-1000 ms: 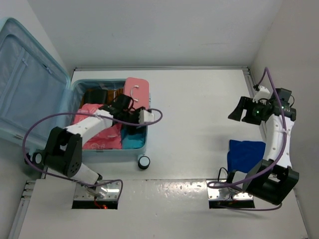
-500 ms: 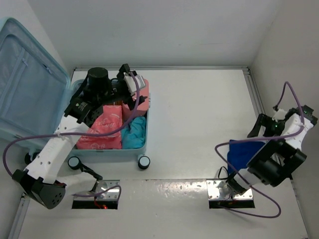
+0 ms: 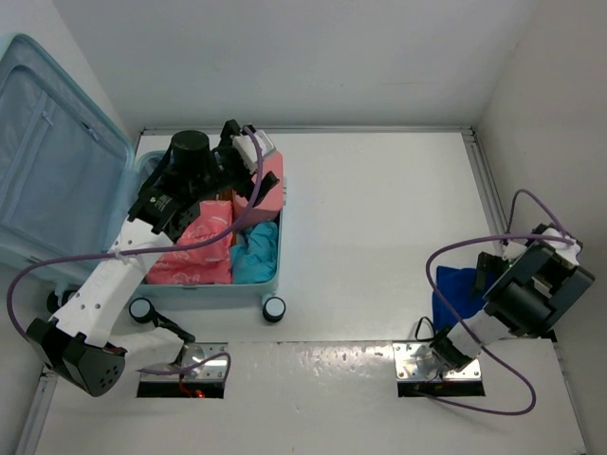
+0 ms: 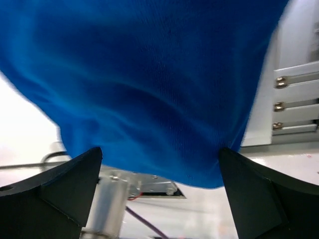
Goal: Pack the luggage
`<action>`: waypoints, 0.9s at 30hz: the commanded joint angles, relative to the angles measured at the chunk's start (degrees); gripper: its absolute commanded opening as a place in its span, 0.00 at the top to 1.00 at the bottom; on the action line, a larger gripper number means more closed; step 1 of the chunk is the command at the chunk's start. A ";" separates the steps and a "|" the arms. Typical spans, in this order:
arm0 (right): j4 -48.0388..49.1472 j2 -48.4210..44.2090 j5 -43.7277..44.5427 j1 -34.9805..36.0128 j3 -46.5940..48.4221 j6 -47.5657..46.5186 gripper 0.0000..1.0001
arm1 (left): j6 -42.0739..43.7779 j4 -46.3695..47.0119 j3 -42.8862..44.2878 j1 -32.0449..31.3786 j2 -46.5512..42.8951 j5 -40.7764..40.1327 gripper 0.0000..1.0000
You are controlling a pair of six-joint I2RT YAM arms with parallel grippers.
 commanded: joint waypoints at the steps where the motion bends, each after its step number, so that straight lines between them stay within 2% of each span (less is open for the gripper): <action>1: 6.00 0.92 4.25 1.11 -3.48 -3.82 0.01 | -1.94 2.64 1.00 -0.50 -0.78 -1.56 0.00; 8: 9.36 4.70 6.27 6.29 -5.68 -3.31 0.01 | -3.08 2.64 2.05 -0.50 -2.09 -6.73 0.00; 13: 10.85 6.20 6.01 12.97 -7.00 -0.67 0.11 | -5.62 3.17 2.05 0.64 -3.93 -10.43 0.00; 14: 11.20 6.46 6.10 16.20 -7.09 -0.32 0.13 | -6.24 3.17 1.53 0.65 -3.94 -11.13 0.00; 17: 10.94 7.87 6.01 21.23 -6.22 2.23 0.33 | -7.83 3.17 0.48 2.66 -5.26 -14.03 0.00; 18: 10.77 8.57 5.05 22.20 -5.95 2.58 0.48 | -8.52 3.17 0.47 2.67 -5.96 -15.43 0.00; 20: 7.87 9.28 2.17 26.24 -3.06 4.17 0.67 | -9.06 3.17 -0.66 3.37 -6.67 -17.63 0.00; 21: 5.60 8.84 -0.56 28.25 -0.96 5.04 0.87 | -9.84 3.17 -0.67 3.37 -7.45 -18.34 0.00; 22: 5.06 8.75 -2.50 29.14 1.24 5.92 0.95 | -10.37 3.17 -1.37 3.89 -7.98 -18.87 0.00; 23: 4.53 7.79 -5.74 31.68 3.95 6.71 1.00 | -12.03 3.69 -2.50 4.86 -8.85 -19.48 0.00; 27: 0.05 6.20 -19.81 41.36 15.65 10.39 1.00 | -19.67 4.23 -3.92 7.93 -9.48 -24.57 0.00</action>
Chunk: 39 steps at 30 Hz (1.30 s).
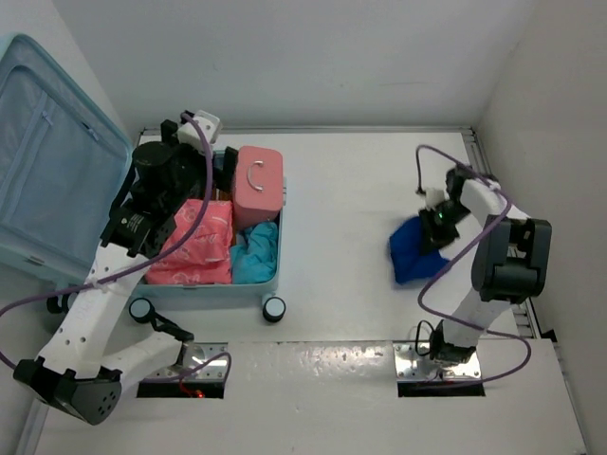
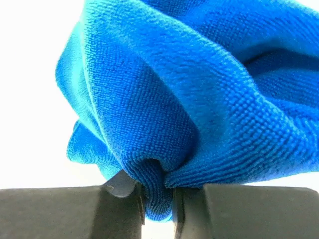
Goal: Pack the luggage
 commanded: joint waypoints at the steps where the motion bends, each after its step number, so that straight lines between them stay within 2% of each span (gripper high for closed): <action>1: -2.64 -2.85 -17.40 7.11 15.64 5.25 1.00 | -9.02 2.26 -1.43 3.33 -1.54 -6.53 0.00; 3: -2.48 -3.73 -23.90 12.46 20.34 7.70 1.00 | -13.95 0.94 -2.04 6.13 -2.07 -7.94 0.00; 7: 3.74 -4.43 -27.87 23.62 35.53 12.89 1.00 | -18.79 -0.46 -2.58 10.44 -4.35 -9.96 0.00; 9: 5.78 -3.73 -28.22 28.89 43.96 15.62 1.00 | -20.54 -0.46 -2.58 12.81 -4.97 -13.63 0.00; 11: 10.78 -1.81 -29.72 31.29 50.99 18.60 1.00 | -21.86 -0.46 -1.79 14.58 -4.97 -16.72 0.00; 13: 17.01 -0.92 -30.77 35.42 53.14 23.15 1.00 | -23.97 -1.95 0.23 17.39 -4.97 -19.71 0.00; 15: 28.23 0.57 -30.51 39.53 53.68 25.81 1.00 | -25.12 -2.66 2.42 19.93 -4.36 -20.24 0.00; 17: 37.80 2.67 -29.72 42.26 54.63 30.82 1.00 | -25.12 -2.66 3.83 21.08 -4.36 -19.63 0.00; 20: 44.51 9.26 -29.46 46.84 58.06 36.45 1.00 | -23.72 -2.66 6.99 21.88 -4.36 -19.11 0.00; 24: 49.11 21.45 -27.53 51.86 64.63 42.15 1.00 | -17.68 -1.44 14.10 24.34 -4.36 -22.00 0.01; 26: 52.35 24.65 -26.38 54.41 66.15 43.75 1.00 | -14.85 0.23 15.96 24.87 -4.36 -23.93 0.01; 28: 53.42 30.71 -22.45 56.60 68.61 44.98 1.00 | -10.11 3.74 17.81 24.87 -4.97 -25.77 0.01; 29: 54.12 31.94 -21.21 57.13 69.14 45.50 0.97 | -8.44 5.41 17.81 24.87 -5.50 -27.09 0.01; 31: 56.14 37.04 -19.19 58.89 70.02 46.30 0.85 | -2.23 11.20 18.86 24.87 -5.50 -29.99 0.01; 33: 56.24 39.86 -17.77 60.12 68.54 43.94 0.64 | 3.15 18.91 18.87 24.87 -5.50 -35.61 0.01; 34: 55.80 40.39 -17.07 60.65 67.92 43.32 0.52 | 8.83 21.48 19.57 24.87 -4.11 -37.54 0.01; 35: 55.36 40.22 -16.98 60.65 66.87 42.62 0.33 | 11.85 23.94 19.57 24.87 -3.31 -41.22 0.01; 37: 55.01 38.65 -17.32 60.22 64.15 43.74 0.18 | 21.22 31.65 21.15 24.87 -0.34 -45.88 0.01; 39: 55.62 37.41 -18.11 59.78 61.69 44.98 0.16 | 25.92 35.03 22.55 24.87 1.78 -47.93 0.01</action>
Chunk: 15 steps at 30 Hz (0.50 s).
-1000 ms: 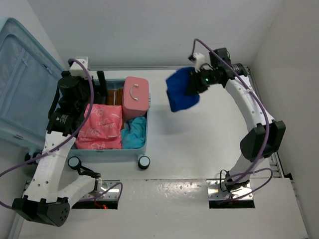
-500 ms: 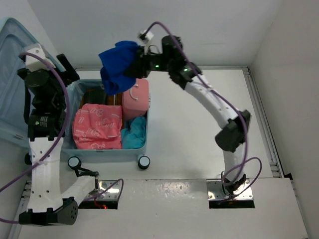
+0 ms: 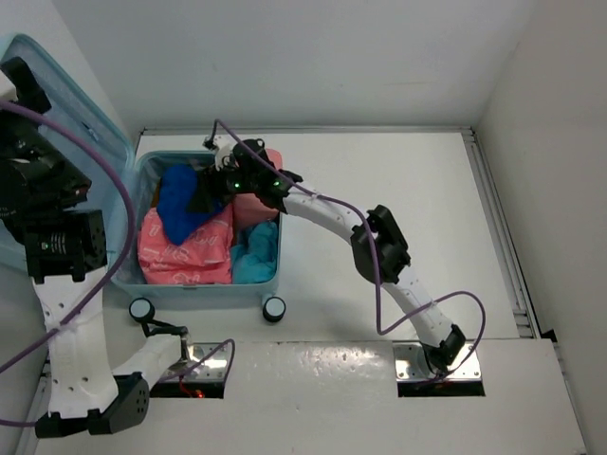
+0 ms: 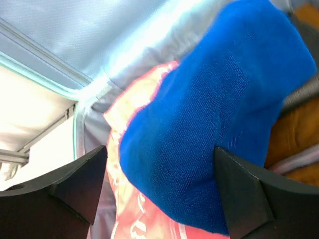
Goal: Pack the luggage
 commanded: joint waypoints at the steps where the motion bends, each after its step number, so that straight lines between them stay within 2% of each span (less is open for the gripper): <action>1: 1.26 -5.79 0.57 -2.91 -3.72 1.99 0.15 | 17.99 10.85 4.26 0.58 5.15 -8.33 0.01; 4: 1.44 -10.37 -1.44 -4.58 -6.69 3.04 0.15 | 23.53 6.90 6.12 0.58 9.64 -8.33 0.05; 10: 1.18 -18.03 -7.50 -10.91 -13.47 6.91 0.19 | 31.64 -0.66 13.05 5.24 18.33 -6.31 0.26; 12: 0.56 -21.11 -8.40 -13.37 -16.99 6.66 0.19 | 31.65 -7.32 20.33 6.99 23.17 -5.26 0.30; 15: -2.25 -24.54 -10.68 -16.00 -20.50 5.26 0.20 | 31.12 -16.13 30.34 8.75 29.74 -3.24 0.29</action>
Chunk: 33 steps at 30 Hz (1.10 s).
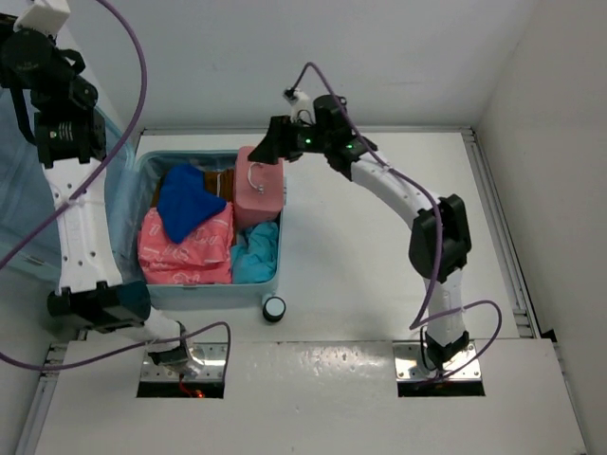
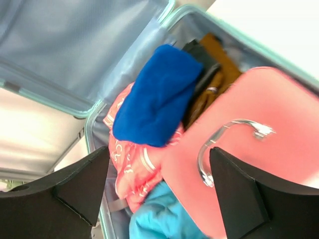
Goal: Pack the luggage
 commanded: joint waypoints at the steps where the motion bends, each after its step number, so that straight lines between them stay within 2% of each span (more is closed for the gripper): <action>1: -1.75 -6.00 -4.00 -1.45 -3.54 -1.11 0.20 | 3.36 -10.02 10.53 2.16 3.85 1.27 0.28; 6: -2.90 -8.38 -4.79 -4.79 -6.28 -1.21 0.20 | 3.89 -12.31 11.42 4.43 7.98 3.11 0.20; 16: -3.07 -9.62 -4.96 -6.56 -7.07 -0.68 0.21 | -1.90 -18.46 12.21 12.70 12.21 9.53 0.22; 20: -3.25 -9.27 -4.88 -6.82 -7.07 -0.68 0.21 | -3.13 -21.36 10.64 12.70 12.21 14.52 0.22; 28: -3.34 -8.91 -4.79 -6.65 -7.42 -0.42 0.21 | -5.51 -24.43 8.52 12.70 10.98 18.32 0.22; 33: -3.78 -8.30 -4.88 -6.29 -7.16 -1.29 0.21 | -6.74 -25.85 8.43 8.15 9.49 20.08 0.22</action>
